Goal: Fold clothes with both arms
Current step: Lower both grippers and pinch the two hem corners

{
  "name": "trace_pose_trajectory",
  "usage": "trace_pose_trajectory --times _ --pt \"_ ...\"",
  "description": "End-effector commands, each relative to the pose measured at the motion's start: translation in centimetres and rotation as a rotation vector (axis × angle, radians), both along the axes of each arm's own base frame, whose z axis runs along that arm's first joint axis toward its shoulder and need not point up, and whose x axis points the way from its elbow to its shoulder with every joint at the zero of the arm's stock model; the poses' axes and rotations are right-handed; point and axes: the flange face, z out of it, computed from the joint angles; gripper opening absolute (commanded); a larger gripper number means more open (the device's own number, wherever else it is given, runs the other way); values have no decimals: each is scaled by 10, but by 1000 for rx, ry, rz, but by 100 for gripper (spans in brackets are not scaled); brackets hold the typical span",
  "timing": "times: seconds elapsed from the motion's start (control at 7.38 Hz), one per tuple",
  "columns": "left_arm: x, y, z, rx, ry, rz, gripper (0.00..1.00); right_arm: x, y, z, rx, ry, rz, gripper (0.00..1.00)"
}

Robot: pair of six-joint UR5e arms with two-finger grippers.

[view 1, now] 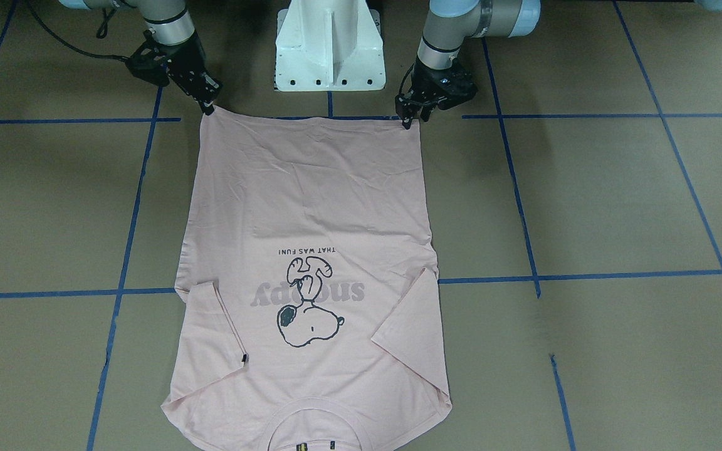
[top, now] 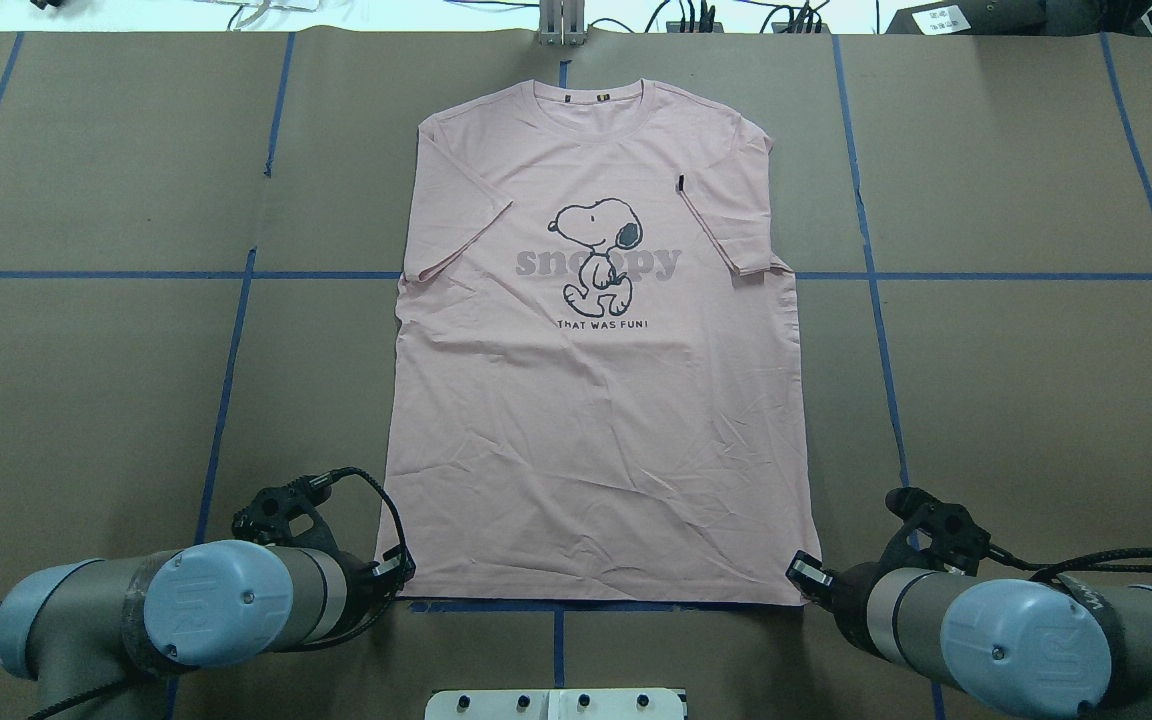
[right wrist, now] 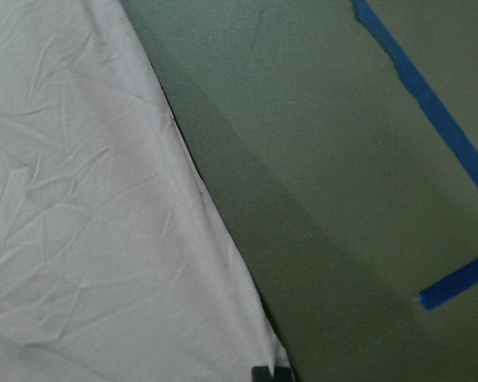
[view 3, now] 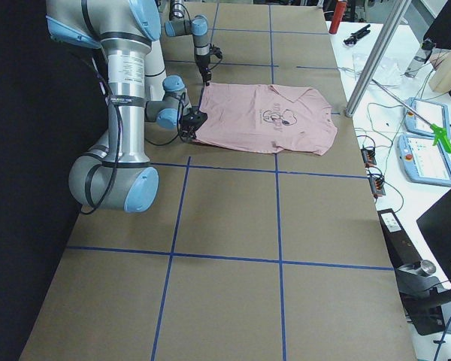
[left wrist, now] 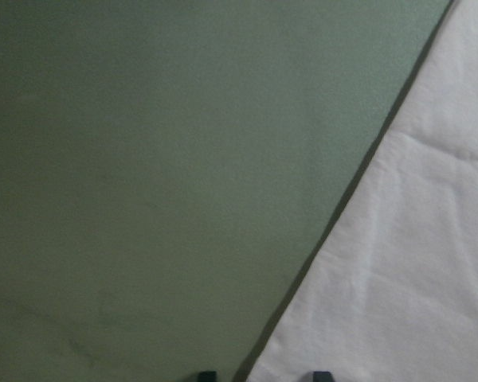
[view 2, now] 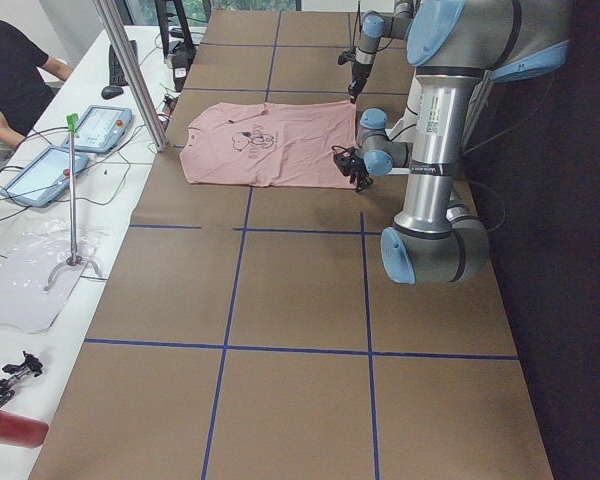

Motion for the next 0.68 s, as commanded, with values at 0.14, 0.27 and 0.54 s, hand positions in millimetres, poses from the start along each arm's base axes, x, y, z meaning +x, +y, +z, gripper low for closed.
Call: trace_pose_trajectory --times 0.14,0.27,0.54 --pt "0 0 -9 2 17 2 0 0 0 1 0 3 0 0" --pt "-2 1 -13 2 25 1 0 1 0 2 -1 2 -1 0" --pt "-32 8 -50 -12 52 -10 0 13 2 7 0 10 0 0"
